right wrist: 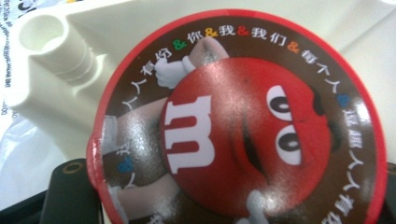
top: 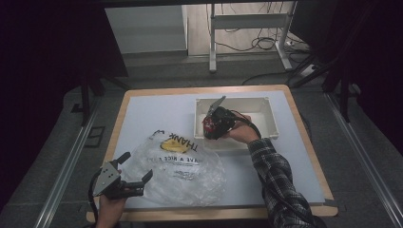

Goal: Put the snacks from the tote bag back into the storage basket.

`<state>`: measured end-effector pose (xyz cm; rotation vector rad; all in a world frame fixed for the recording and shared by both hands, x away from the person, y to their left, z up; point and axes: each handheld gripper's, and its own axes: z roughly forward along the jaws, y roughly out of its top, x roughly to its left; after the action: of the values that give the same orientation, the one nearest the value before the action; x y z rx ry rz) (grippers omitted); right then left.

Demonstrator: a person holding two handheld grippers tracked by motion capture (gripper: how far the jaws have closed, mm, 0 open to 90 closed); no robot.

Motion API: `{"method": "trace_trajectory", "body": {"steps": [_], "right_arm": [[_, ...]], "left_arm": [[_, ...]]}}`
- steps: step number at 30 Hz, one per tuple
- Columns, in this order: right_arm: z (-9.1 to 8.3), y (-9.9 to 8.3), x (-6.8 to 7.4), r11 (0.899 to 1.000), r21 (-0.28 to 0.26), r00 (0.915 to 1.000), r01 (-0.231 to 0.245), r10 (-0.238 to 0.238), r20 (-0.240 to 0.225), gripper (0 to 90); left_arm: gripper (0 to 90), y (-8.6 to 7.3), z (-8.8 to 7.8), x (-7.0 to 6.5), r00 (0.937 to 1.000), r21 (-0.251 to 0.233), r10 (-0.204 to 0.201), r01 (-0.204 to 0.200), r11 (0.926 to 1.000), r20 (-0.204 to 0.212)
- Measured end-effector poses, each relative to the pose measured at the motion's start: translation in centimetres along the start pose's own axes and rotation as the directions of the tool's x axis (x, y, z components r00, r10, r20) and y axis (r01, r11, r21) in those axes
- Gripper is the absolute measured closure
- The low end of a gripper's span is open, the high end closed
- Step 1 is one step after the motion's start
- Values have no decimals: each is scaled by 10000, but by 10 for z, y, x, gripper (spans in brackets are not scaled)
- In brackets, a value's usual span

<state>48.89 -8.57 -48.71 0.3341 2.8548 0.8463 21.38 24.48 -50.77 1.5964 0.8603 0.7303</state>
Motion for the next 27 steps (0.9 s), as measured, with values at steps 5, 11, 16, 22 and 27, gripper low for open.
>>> {"method": "trace_trajectory", "body": {"steps": [5, 11, 16, 22, 27], "right_arm": [[5, 1, -4, 10000, 15, 10000, -38, 38, -15, 259], [11, 4, -8, 9999, 64, 9999, -91, 91, -53, 258], [16, 7, -11, 10000, 47, 10000, -2, 2, -94, 258], [22, 9, -13, 9999, 115, 9998, 0, 2, -174, 258], [26, 11, -15, 9999, 116, 9998, 40, -37, -204, 258]], "left_arm": [[0, 0, 0, 0, 10000, 1, 8, -8, 10000, -8], [0, 0, 0, 0, 10000, -19, 14, -14, 10000, -20], [0, 0, -1, 0, 10000, -29, 33, -33, 10000, -43], [0, 0, -1, 0, 10000, -34, 42, -42, 10000, -51], [0, 0, -1, 0, 10000, -37, 48, -48, 10000, -56]]}}
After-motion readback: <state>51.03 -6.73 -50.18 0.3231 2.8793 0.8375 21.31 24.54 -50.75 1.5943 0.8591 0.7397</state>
